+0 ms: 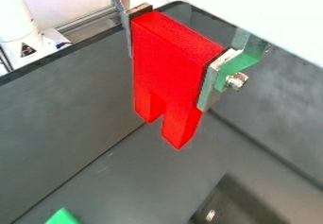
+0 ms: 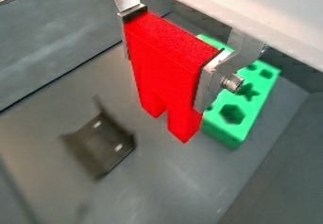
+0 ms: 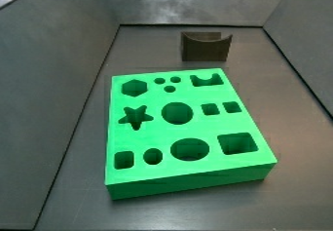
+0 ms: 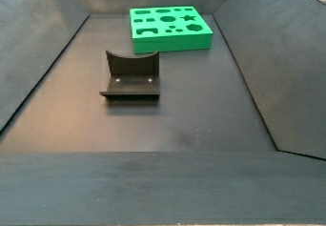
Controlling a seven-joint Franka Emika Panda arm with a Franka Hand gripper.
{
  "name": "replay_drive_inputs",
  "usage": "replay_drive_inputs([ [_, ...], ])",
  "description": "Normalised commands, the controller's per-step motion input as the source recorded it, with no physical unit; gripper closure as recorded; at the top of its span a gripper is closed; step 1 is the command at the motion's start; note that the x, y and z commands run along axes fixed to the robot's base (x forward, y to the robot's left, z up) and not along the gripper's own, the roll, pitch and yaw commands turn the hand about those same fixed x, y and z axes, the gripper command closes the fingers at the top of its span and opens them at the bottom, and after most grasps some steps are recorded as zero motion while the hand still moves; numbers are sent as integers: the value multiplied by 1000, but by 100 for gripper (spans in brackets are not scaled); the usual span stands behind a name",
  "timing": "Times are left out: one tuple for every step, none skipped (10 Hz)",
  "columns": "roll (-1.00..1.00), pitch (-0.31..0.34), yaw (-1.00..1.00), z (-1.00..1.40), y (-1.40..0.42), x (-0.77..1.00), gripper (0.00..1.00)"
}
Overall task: Pick up the double-square object. Move up. Move to above the board. Insert the double-square object.
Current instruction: Move to above the board.
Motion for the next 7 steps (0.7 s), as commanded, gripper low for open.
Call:
replay_drive_inputs([
  [-60, 98, -107, 85, -1000, 96, 100],
  [-40, 99, -63, 86, -1000, 100, 100],
  [-28, 105, -29, 87, -1000, 112, 100],
  [-19, 111, -15, 90, -1000, 120, 100],
  [-6, 119, -5, 95, -1000, 134, 100],
  [-19, 125, -4, 97, -1000, 145, 100],
  [2, 133, 0, 106, -1000, 167, 100],
])
